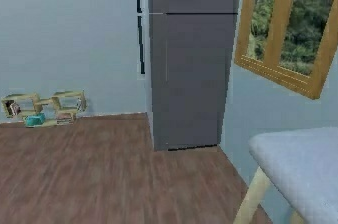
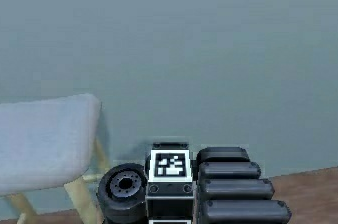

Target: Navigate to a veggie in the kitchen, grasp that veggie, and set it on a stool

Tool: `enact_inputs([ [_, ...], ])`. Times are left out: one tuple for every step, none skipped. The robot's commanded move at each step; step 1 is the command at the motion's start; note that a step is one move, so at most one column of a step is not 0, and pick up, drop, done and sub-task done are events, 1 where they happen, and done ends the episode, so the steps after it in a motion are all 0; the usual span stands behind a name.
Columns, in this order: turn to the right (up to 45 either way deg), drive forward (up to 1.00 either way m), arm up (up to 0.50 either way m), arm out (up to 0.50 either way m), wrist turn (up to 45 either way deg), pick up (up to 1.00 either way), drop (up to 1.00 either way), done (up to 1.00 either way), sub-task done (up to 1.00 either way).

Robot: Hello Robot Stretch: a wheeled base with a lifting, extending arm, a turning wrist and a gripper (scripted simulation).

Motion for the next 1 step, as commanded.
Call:
enact_inputs([
  [39.0,0.00,0.00,0.00,0.0,0.00,0.00,0.00,0.00],
])
